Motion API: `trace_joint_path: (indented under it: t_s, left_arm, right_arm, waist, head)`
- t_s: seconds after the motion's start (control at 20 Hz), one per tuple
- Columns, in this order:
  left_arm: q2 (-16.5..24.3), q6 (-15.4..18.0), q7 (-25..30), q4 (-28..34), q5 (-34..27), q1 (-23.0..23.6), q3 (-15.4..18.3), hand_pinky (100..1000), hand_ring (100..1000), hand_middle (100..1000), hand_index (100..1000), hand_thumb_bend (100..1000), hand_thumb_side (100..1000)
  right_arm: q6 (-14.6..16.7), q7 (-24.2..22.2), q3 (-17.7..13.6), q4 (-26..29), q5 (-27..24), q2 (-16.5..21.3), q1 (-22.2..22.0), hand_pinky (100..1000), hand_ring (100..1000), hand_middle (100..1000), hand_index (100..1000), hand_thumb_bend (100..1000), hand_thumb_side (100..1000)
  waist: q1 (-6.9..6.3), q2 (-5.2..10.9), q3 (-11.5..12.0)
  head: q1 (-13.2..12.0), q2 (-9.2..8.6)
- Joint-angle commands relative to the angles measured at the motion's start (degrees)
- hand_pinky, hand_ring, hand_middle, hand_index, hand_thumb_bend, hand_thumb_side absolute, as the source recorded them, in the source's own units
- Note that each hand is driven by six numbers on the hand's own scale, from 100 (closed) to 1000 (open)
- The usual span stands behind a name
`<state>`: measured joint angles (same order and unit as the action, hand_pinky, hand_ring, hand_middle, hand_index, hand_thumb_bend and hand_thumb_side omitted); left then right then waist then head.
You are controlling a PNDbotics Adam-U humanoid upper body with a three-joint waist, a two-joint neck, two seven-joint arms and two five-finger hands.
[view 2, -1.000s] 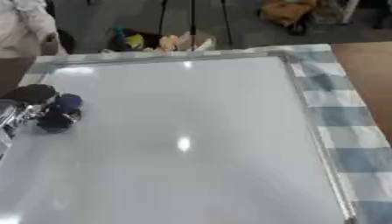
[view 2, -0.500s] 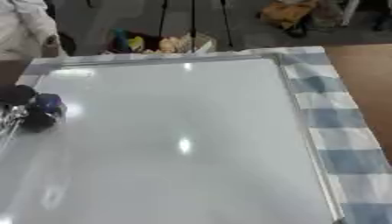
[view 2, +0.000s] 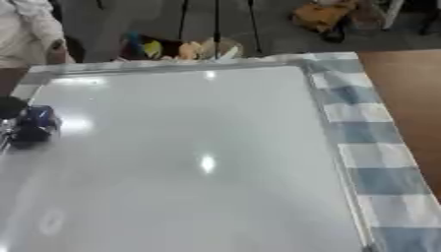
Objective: Wipe the whiteboard clean with a brush.
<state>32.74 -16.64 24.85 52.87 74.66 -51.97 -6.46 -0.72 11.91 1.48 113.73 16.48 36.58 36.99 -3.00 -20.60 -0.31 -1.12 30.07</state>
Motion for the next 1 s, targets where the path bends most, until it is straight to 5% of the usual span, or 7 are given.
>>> trace_joint_path:
  t_s: [0.05, 0.6, 0.65, 0.7, 1.0]
  left_arm:
    - [1.19, -0.54, 0.07, -1.57, 0.01, -0.04, 0.15, 459, 582, 489, 361, 112, 750]
    - [0.87, 1.31, 1.21, -0.40, -0.32, -0.67, -0.97, 465, 586, 493, 364, 120, 745]
    - [0.87, 1.72, 1.34, -0.08, -0.43, -0.62, -1.25, 468, 588, 495, 364, 182, 768]
    - [0.87, 2.21, 1.50, 0.29, -0.47, -0.57, -1.63, 472, 591, 496, 364, 126, 742]
    - [0.56, 5.28, 3.35, 2.56, -0.72, -0.50, -3.66, 482, 597, 502, 369, 137, 748]
  right_arm:
    - [0.02, 0.12, -0.46, 0.86, -0.05, 1.47, 0.56, 827, 845, 757, 844, 100, 1000]
    - [0.04, 0.14, -0.47, 0.86, -0.11, 1.39, 0.59, 827, 846, 758, 844, 100, 999]
    - [0.03, 0.17, -0.48, 0.86, -0.13, 1.38, 0.60, 827, 846, 758, 844, 100, 1000]
    - [0.03, 0.20, -0.48, 0.86, -0.15, 1.36, 0.62, 827, 846, 758, 844, 100, 998]
    - [0.05, 0.27, -0.45, 0.86, -0.18, 1.36, 0.74, 827, 846, 758, 844, 100, 998]
  waist:
    - [0.50, 0.85, 0.05]
    - [0.42, 1.00, -0.02]
    - [0.40, 1.01, 0.00]
    - [0.38, 1.02, 0.03]
    - [0.33, 1.04, -0.05]
  head:
    - [-0.26, -0.65]
    - [-0.40, -0.56]
    - [-0.40, -0.55]
    - [-0.41, -0.54]
    - [-0.55, -0.52]
